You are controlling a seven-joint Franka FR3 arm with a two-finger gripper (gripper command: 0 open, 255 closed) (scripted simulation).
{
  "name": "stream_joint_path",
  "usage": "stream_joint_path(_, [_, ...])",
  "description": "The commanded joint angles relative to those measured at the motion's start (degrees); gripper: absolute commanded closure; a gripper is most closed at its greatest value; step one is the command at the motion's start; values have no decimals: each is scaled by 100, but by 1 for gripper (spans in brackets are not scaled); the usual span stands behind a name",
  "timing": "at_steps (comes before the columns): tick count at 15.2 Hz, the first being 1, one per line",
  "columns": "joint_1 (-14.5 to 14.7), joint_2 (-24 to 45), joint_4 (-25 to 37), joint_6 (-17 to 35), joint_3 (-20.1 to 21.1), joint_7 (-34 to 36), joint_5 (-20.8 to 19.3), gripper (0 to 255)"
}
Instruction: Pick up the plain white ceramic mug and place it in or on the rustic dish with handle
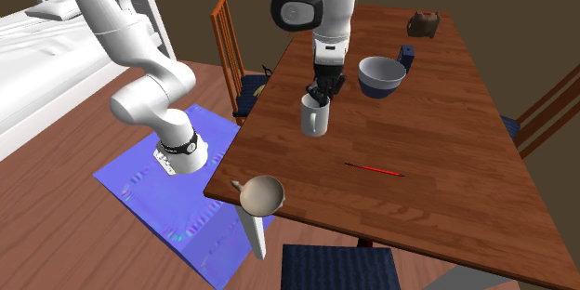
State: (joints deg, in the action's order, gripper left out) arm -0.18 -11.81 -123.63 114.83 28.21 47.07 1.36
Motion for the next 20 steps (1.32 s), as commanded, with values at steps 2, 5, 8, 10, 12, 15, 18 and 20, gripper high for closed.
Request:
stream_joint_path(2, [-94,-461,-419,1,-325,-529,166,255])
stream_joint_path(5, [-186,-848,-776,-11,-651,-1006,241,255])
stream_joint_path(8, [-285,-1179,-1077,-36,-991,-1463,246,255])
stream_joint_path(10, [-363,-1369,-1247,-56,-1218,-1761,218,255])
stream_joint_path(12, [-452,-1535,-1391,-78,-1446,-2055,169,255])
stream_joint_path(15, [-602,-1736,-1558,-110,-1791,-2491,63,255])
stream_joint_path(18, [-765,-1873,-1664,-137,-2127,-2912,-68,255])
stream_joint_path(20, [-763,-1842,-1796,26,-2120,-2904,-67,255])
